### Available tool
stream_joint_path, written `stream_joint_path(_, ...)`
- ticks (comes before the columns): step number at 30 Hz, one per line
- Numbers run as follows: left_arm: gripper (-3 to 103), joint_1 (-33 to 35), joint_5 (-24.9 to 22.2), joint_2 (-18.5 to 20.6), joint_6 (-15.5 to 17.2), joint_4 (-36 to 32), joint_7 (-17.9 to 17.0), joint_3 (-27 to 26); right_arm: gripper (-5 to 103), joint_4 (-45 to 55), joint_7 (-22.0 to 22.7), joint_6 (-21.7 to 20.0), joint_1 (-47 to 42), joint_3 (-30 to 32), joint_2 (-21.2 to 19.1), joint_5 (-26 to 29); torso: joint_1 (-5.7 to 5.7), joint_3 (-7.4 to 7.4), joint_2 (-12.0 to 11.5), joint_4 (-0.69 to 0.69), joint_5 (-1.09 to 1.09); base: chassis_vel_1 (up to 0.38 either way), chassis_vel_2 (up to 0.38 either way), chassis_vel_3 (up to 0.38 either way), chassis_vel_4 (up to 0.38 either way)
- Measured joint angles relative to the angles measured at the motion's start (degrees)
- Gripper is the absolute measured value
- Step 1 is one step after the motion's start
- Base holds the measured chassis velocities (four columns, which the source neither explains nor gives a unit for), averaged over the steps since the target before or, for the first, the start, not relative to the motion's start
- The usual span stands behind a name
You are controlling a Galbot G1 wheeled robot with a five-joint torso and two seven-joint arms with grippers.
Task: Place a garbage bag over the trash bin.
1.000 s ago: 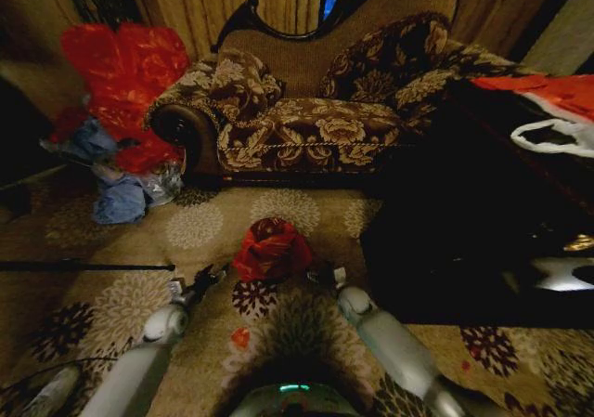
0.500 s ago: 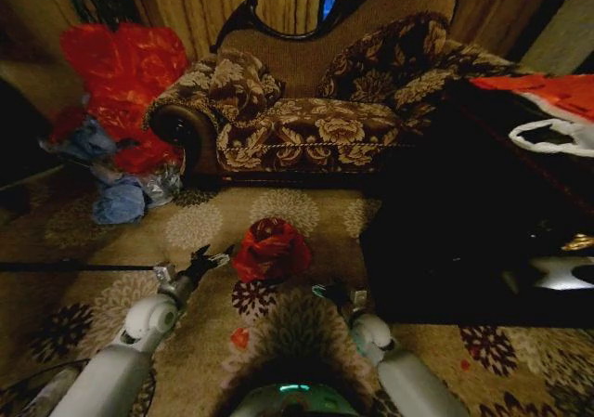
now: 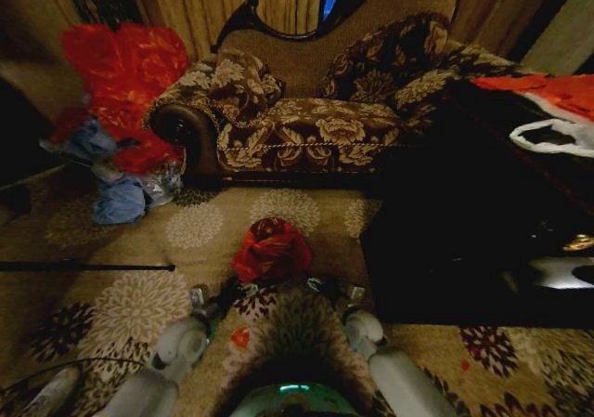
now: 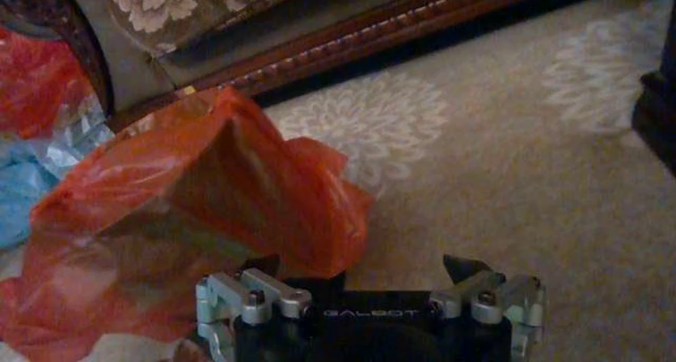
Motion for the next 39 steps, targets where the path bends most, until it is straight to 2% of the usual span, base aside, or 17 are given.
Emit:
stream_joint_path(3, 100, -2.0, -5.1, -3.4, -3.4, 5.2, 0.4, 0.1, 100, 0.2, -0.5, -0.9, 0.4, 0.3, -0.7, -0.2, 0.00, 0.00, 0.0, -0.01, 0.00, 0.000, 0.000, 0.000, 0.000)
stream_joint_path(8, 100, -4.2, -6.8, -5.6, -5.1, 11.2, 1.3, 0.4, 100, 1.3, -0.6, -1.4, 0.4, -0.1, -1.0, 0.0, 0.00, 0.00, 0.0, -0.01, -0.01, 0.000, 0.000, 0.000, 0.000)
stream_joint_path(11, 100, -5.8, -6.4, -6.6, -5.3, 15.4, 3.3, 1.3, 100, 2.0, -0.6, -1.5, 0.3, -0.7, -1.2, 0.0, 0.00, 0.00, 0.0, 0.00, 0.00, 0.000, 0.000, 0.000, 0.000)
stream_joint_path(14, 103, -6.7, -6.4, -7.3, -5.3, 17.0, 4.8, 1.6, 100, 2.1, -0.6, -1.5, 0.2, -0.9, -1.4, -0.2, 0.00, 0.00, 0.0, -0.01, 0.00, 0.000, 0.000, 0.000, 0.000)
stream_joint_path(17, 98, -7.4, -7.3, -7.9, -5.2, 17.8, 6.0, 1.7, 100, 2.2, -0.6, -1.5, 0.1, -1.0, -1.8, -0.8, 0.00, 0.00, 0.0, -0.01, -0.01, 0.000, 0.000, 0.000, 0.000)
stream_joint_path(25, 94, -9.3, -10.6, -7.8, -5.0, 19.1, 7.8, 1.6, 100, 2.2, -0.2, -1.5, 0.0, -1.3, -2.1, -1.5, 0.00, 0.00, 0.0, -0.01, -0.01, 0.000, 0.000, 0.000, 0.000)
stream_joint_path(27, 92, -9.5, -10.9, -7.7, -5.0, 19.1, 7.9, 1.6, 100, 2.2, -0.2, -1.5, 0.0, -1.4, -2.1, -1.6, 0.00, 0.00, 0.0, -0.01, -0.01, 0.000, 0.000, 0.000, 0.000)
stream_joint_path(29, 82, -9.9, -11.1, -7.6, -4.8, 19.1, 8.2, 1.6, 100, 2.0, -0.2, -1.5, 0.0, -1.5, -2.1, -1.8, 0.00, 0.00, 0.0, -0.01, -0.01, 0.000, 0.000, 0.000, 0.000)
stream_joint_path(30, 82, -10.0, -11.0, -7.6, -4.4, 18.9, 8.2, 1.6, 100, 2.0, -0.2, -1.5, 0.0, -1.6, -2.2, -1.8, 0.00, 0.00, 0.0, -0.01, -0.01, 0.000, 0.000, 0.000, 0.000)
stream_joint_path(31, 77, -9.8, -10.5, -7.5, -3.7, 18.2, 7.8, 1.6, 100, 2.0, -0.1, -1.5, 0.1, -1.7, -2.2, -1.8, 0.00, 0.00, 0.0, -0.01, -0.02, 0.000, 0.000, 0.000, 0.000)
stream_joint_path(33, 81, -9.5, -9.7, -7.3, -3.2, 17.6, 7.5, 1.6, 100, 2.0, 0.0, -1.5, 0.1, -1.8, -2.2, -1.8, 0.00, 0.00, 0.0, -0.02, -0.01, 0.000, 0.000, 0.000, 0.000)
stream_joint_path(35, 91, -8.2, -7.5, -6.6, -2.4, 16.4, 6.8, 1.6, 100, 1.6, 0.0, -1.5, 0.5, -2.1, -2.1, -1.8, 0.00, 0.00, 0.0, -0.01, -0.02, 0.000, 0.000, 0.000, 0.000)
stream_joint_path(39, 97, -6.7, -6.2, -5.4, -2.2, 14.9, 6.6, 1.3, 100, 1.0, 0.0, -1.4, 0.9, -2.3, -1.6, -1.9, 0.00, 0.00, 0.0, 0.00, -0.01, 0.000, 0.000, 0.000, 0.000)
